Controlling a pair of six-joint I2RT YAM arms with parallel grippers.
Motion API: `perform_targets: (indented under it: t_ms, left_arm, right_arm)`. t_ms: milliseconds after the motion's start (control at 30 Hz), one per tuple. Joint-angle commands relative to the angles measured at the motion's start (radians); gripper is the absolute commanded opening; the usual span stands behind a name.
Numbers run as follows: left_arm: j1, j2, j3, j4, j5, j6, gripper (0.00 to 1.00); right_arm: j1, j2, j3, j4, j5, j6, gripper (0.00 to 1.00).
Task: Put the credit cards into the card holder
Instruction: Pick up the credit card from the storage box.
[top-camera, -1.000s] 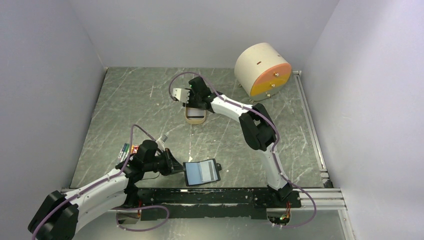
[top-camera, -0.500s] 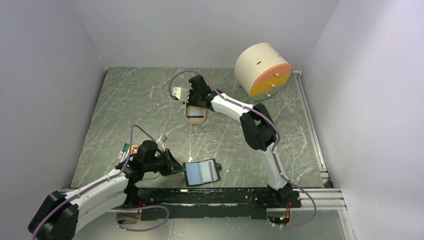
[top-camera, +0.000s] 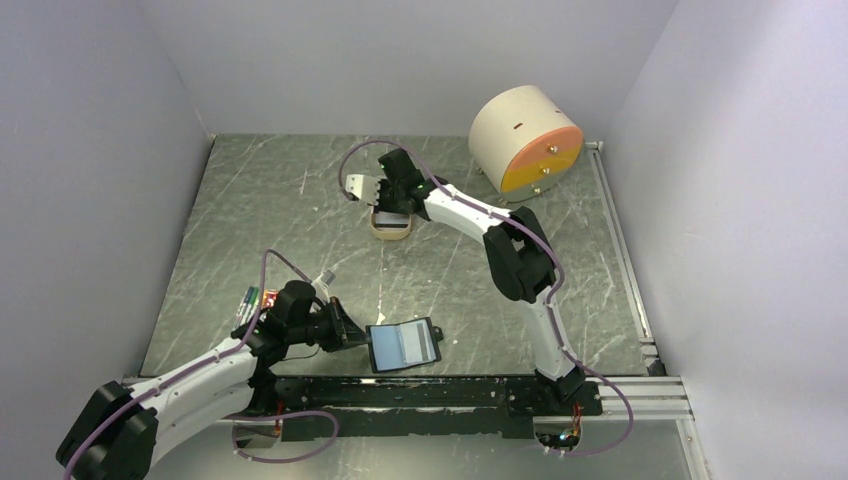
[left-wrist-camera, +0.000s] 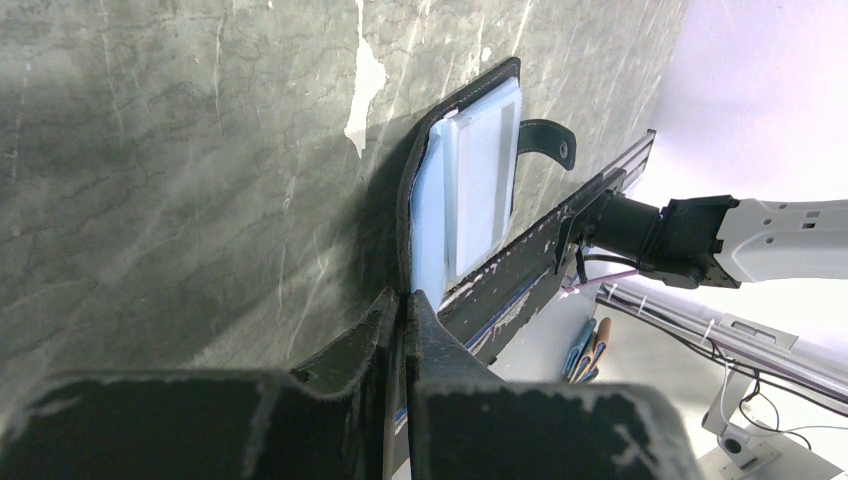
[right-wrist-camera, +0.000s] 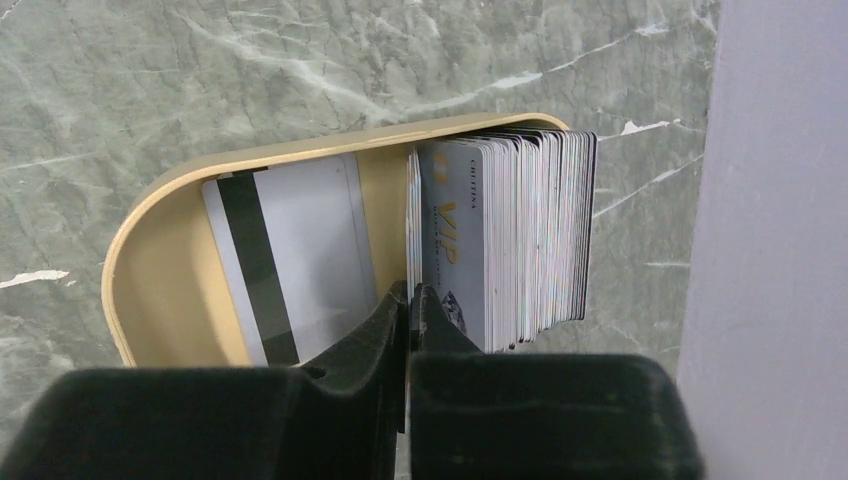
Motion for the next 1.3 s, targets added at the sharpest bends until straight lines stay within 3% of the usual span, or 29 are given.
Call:
perform_targets:
  t_ms: [0,133,300,500,900,1267]
  left_arm:
    - [-0.006,-0.004,-0.004,0.016,0.028,-0.009,0.09]
    - [-0.006,-0.008,-0.005,0.016,0.029,-0.01,0.09]
    - [-0.006,-0.009,-0.002,0.018,0.031,-0.011,0.09]
    - [-0.005,-0.017,0.004,0.004,0.029,-0.008,0.09]
    - [-0.006,-0.024,0.006,-0.008,0.023,-0.004,0.09]
    - [-0.005,0.016,0.028,-0.002,0.01,0.012,0.09]
  right_arm:
    - [-0.011,-0.061,0.035,-0.013,0.003,-0.006,0.02]
    - [-0.011,-0.063,0.048,-0.037,0.006,-0.004,0.04]
    - [-0.012,-0.078,0.034,-0.013,0.018,-0.002,0.14]
    - [-0.016,-0.051,0.072,-0.057,-0.014,-0.015,0.0]
    - [-0.02,-0.07,0.11,-0.131,-0.065,0.018,0.0]
    - [-0.036,-0.215,0.107,-0.205,-0.185,0.427,0.0]
